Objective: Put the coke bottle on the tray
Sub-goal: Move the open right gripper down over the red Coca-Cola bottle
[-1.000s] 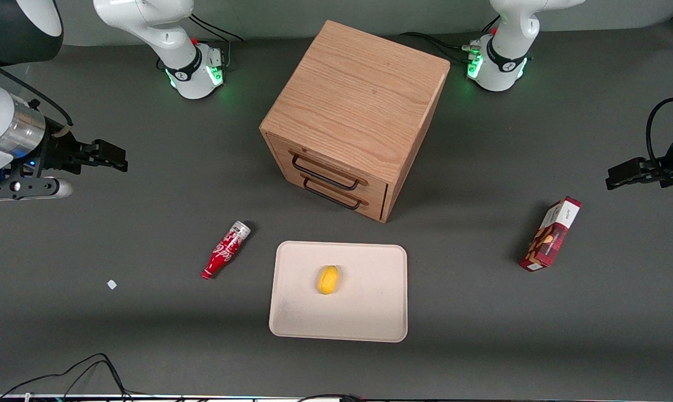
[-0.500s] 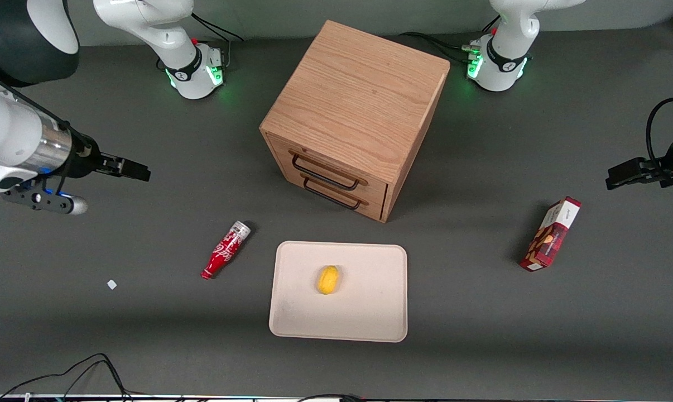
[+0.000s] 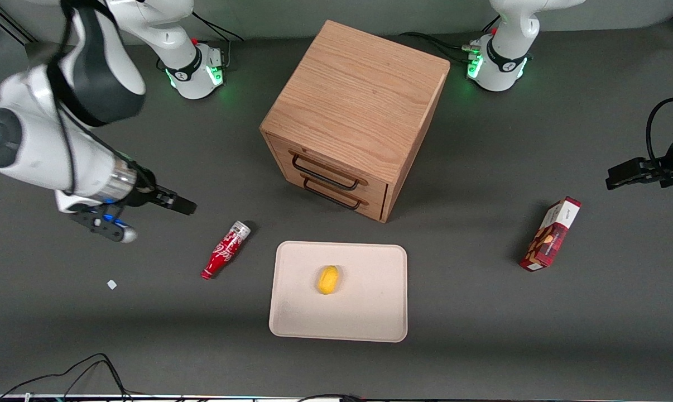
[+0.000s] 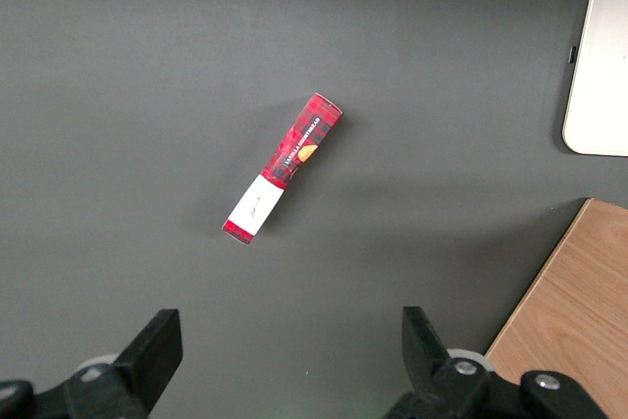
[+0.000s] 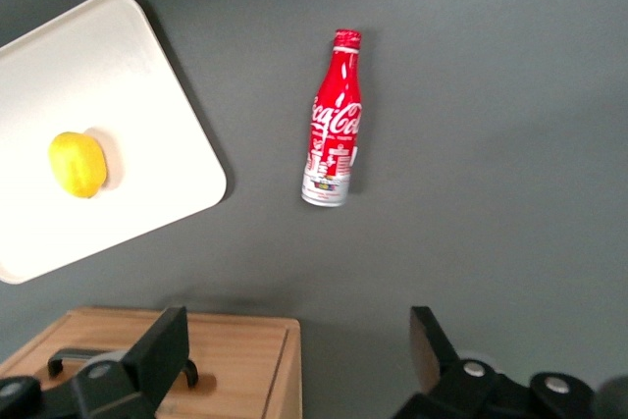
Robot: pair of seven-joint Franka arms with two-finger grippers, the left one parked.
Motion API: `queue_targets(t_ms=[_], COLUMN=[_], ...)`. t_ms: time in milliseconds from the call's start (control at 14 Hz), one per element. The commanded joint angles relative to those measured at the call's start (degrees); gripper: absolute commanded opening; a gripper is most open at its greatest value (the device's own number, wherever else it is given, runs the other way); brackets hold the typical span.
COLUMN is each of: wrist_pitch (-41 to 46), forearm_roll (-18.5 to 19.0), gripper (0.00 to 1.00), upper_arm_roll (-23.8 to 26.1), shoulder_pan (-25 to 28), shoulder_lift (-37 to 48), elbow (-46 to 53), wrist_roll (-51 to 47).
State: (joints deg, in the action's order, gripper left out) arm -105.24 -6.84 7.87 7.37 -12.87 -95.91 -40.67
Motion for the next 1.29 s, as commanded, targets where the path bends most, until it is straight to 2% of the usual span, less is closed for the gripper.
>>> queue_targets(t_ms=[0, 214, 714, 1214], wrist_pitch=[-11.6, -20.8, -34.8, -42.9], forearm_roll=[3.0, 6.0, 13.7, 15.1], gripper=[1.00, 1.00, 1.00, 1.00], upper_arm_roll=[1.0, 1.3, 1.2, 0.6], shoulder_pan=[0.2, 0.2, 0.1, 0.1], shoulder_lift=[1.2, -1.2, -11.6, -18.2], elbow=[-9.7, -15.2, -17.0, -16.5], wrist_roll=[-5.2, -8.3, -16.6, -18.3])
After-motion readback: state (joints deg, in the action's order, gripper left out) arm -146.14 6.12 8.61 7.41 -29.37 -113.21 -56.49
